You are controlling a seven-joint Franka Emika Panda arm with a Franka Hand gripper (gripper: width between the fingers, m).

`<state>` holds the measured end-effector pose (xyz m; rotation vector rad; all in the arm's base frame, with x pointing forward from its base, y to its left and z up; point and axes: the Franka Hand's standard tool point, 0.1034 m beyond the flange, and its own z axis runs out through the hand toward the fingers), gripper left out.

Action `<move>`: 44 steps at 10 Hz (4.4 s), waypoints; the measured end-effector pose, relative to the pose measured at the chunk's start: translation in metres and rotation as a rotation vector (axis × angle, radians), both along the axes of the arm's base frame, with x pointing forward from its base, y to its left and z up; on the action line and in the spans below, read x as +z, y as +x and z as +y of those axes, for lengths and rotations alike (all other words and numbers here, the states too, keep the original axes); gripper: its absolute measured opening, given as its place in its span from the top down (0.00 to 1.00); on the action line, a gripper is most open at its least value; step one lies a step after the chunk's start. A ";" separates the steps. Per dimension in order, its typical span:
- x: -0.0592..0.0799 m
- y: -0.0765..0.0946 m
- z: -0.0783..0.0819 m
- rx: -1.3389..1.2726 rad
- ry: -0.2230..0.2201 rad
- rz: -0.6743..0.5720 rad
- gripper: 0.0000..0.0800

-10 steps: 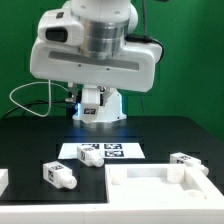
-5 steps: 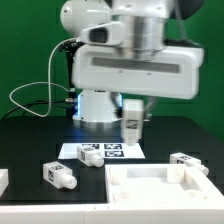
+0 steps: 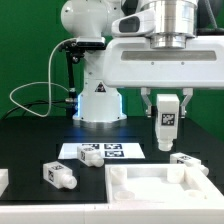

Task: Assemble one leg

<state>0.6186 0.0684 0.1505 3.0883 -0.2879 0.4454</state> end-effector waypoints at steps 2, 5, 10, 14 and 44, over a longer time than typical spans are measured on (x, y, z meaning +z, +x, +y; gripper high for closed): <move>-0.009 0.003 0.009 -0.016 0.008 -0.028 0.64; -0.033 0.019 0.024 0.004 -0.010 -0.048 0.64; -0.055 0.017 0.041 0.036 -0.011 -0.076 0.64; -0.068 0.014 0.042 0.044 -0.019 -0.071 0.64; -0.064 0.017 0.058 -0.527 0.106 0.373 0.77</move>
Offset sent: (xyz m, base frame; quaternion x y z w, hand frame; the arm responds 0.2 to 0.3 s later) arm 0.0332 0.0072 -0.0193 -0.0557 0.0525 -0.0119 0.9970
